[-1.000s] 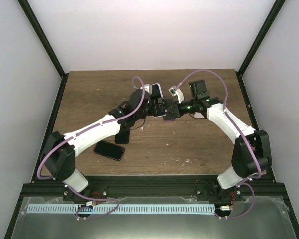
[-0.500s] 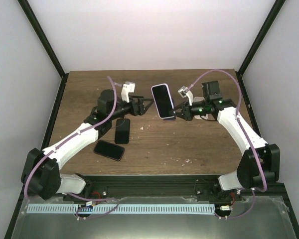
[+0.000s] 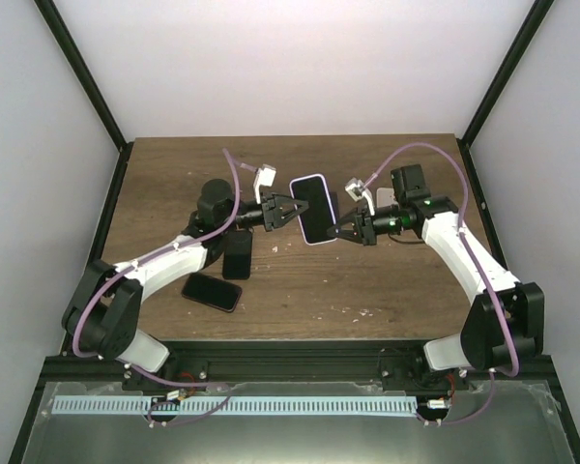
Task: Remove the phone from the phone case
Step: Remove the phone case from the phone.
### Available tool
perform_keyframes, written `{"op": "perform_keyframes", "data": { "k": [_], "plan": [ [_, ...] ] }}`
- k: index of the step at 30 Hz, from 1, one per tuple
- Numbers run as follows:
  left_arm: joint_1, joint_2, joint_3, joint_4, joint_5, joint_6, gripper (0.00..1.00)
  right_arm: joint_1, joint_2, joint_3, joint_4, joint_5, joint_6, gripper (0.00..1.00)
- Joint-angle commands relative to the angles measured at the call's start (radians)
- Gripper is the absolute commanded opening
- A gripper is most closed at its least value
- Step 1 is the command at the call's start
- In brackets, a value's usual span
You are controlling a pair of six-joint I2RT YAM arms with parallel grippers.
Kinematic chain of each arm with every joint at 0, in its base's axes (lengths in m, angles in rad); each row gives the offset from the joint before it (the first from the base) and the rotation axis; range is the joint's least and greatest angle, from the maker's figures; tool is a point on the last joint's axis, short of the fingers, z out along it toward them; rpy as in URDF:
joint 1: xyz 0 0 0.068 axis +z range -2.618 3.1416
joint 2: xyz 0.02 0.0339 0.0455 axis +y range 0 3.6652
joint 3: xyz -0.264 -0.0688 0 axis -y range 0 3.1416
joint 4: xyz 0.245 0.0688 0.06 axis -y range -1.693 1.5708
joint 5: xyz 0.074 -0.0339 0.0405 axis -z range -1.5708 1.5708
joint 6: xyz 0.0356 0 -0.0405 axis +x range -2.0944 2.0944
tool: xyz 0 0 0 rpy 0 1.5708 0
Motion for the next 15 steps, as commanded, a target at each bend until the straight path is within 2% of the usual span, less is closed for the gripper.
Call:
{"op": "perform_keyframes", "data": {
  "k": [1, 4, 8, 9, 11, 12, 15],
  "plan": [
    [-0.001, 0.020, 0.021, 0.146, 0.087, -0.042, 0.16, 0.008, -0.022, 0.006, 0.003, -0.082, -0.024, 0.01],
    [-0.001, 0.026, 0.014, 0.176, 0.106, -0.056, 0.07, 0.007, -0.017, 0.006, 0.005, -0.089, -0.022, 0.01],
    [0.003, 0.021, 0.007, 0.197, 0.132, -0.076, 0.00, 0.008, -0.009, 0.015, 0.004, -0.088, -0.022, 0.01],
    [0.009, 0.018, 0.007, 0.188, 0.134, -0.080, 0.00, 0.008, -0.007, 0.023, -0.007, -0.088, -0.035, 0.06],
    [0.029, 0.010, 0.006, 0.175, 0.142, -0.094, 0.00, 0.008, -0.006, 0.049, -0.045, -0.084, -0.086, 0.28],
    [0.043, 0.006, 0.002, 0.180, 0.152, -0.109, 0.00, 0.008, -0.005, 0.066, -0.078, -0.083, -0.129, 0.36],
    [0.089, 0.014, 0.005, 0.221, 0.218, -0.181, 0.00, 0.008, -0.010, 0.109, -0.201, -0.080, -0.308, 0.52]
  ]
}}
